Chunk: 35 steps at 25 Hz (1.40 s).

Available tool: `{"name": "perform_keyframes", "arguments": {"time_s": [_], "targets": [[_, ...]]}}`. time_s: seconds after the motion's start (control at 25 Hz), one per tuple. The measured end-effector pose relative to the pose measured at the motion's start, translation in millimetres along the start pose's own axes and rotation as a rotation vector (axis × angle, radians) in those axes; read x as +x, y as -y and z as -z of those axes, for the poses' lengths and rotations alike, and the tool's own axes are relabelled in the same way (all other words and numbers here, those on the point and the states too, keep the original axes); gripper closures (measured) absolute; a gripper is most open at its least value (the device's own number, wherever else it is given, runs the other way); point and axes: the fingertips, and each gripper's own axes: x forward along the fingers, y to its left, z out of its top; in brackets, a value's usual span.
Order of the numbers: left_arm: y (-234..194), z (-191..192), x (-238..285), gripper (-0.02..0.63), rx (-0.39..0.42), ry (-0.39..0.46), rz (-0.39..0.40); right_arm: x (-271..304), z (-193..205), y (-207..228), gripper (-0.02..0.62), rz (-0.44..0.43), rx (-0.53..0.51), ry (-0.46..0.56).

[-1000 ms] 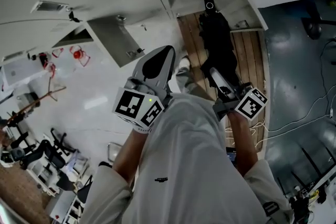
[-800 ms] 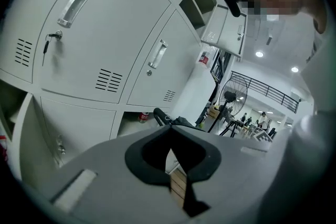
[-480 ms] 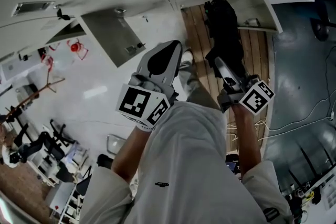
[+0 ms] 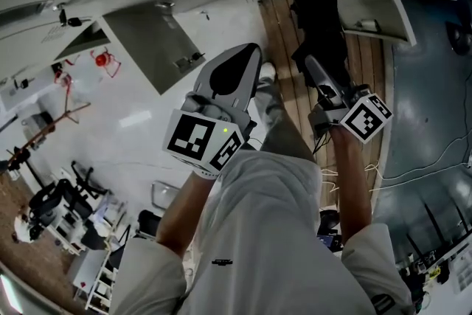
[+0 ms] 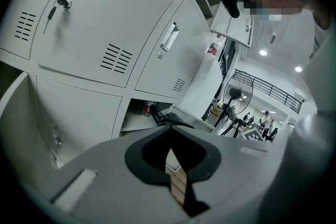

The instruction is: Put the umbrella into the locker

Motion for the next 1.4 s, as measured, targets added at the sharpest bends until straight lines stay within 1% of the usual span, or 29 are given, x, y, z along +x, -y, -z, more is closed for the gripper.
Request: {"name": "perform_keyframes", "arguments": {"time_s": [0.52,0.88,1.04,1.2,1.4], "targets": [[-24.6,17.6,15.9,0.588,-0.016,-0.005,-0.033,62.5,-14.7,29.9,0.311,-0.009,-0.066,0.011],[-38.5,22.5,31.6,0.588,-0.028,-0.001,-0.042,108.0,-21.7,49.0,0.313,-0.028,-0.059,0.024],[-47.0,25.4,40.4,0.588,-0.045,0.013,-0.051,127.8,-27.9,55.6,0.313,-0.036,-0.073,0.027],[-48.5,22.1,46.4,0.588,-0.035,0.013,-0.054,146.2,-33.4,57.6,0.313,-0.052,-0.082,0.032],[-51.9,21.4,54.3,0.588,-0.033,0.016,-0.061,167.5,-45.8,65.5,0.313,-0.048,-0.133,0.045]]}}
